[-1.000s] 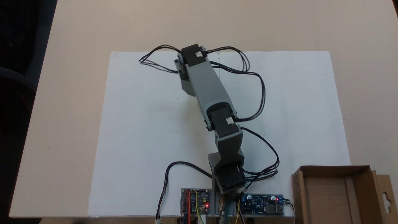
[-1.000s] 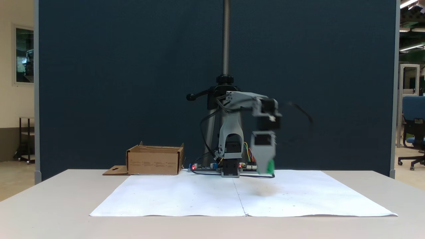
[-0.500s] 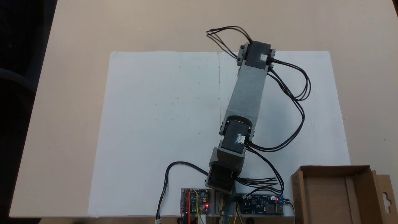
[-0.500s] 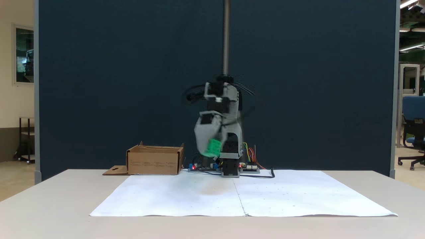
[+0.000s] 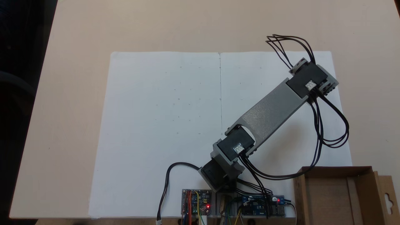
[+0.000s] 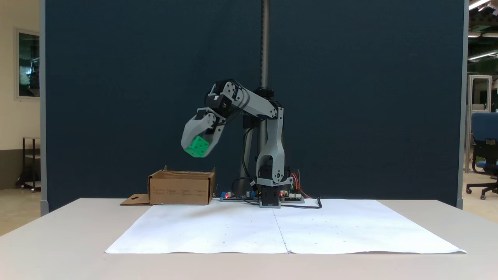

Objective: Grasp a green dice and put it in the bin.

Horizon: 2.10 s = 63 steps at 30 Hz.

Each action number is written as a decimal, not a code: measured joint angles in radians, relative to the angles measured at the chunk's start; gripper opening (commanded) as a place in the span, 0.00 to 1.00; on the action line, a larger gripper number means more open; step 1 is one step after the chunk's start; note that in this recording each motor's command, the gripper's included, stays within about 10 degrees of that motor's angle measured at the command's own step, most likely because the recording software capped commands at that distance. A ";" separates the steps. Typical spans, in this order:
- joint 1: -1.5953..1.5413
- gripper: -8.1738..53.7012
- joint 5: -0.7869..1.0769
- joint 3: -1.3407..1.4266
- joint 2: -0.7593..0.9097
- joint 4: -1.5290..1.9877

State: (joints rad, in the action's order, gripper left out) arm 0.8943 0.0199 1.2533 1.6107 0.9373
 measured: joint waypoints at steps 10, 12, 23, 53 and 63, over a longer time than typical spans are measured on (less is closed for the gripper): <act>0.328 0.34 0.158 0.002 0.002 0.000; 0.385 0.34 0.179 0.002 0.002 0.000; 0.675 0.34 0.325 0.002 -0.087 0.000; 0.982 0.88 0.552 -0.144 -0.437 -0.002; 0.980 0.87 0.552 -0.144 -0.439 -0.026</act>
State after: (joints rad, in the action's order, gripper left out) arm 1.8745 0.5722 1.1091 1.1720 0.9112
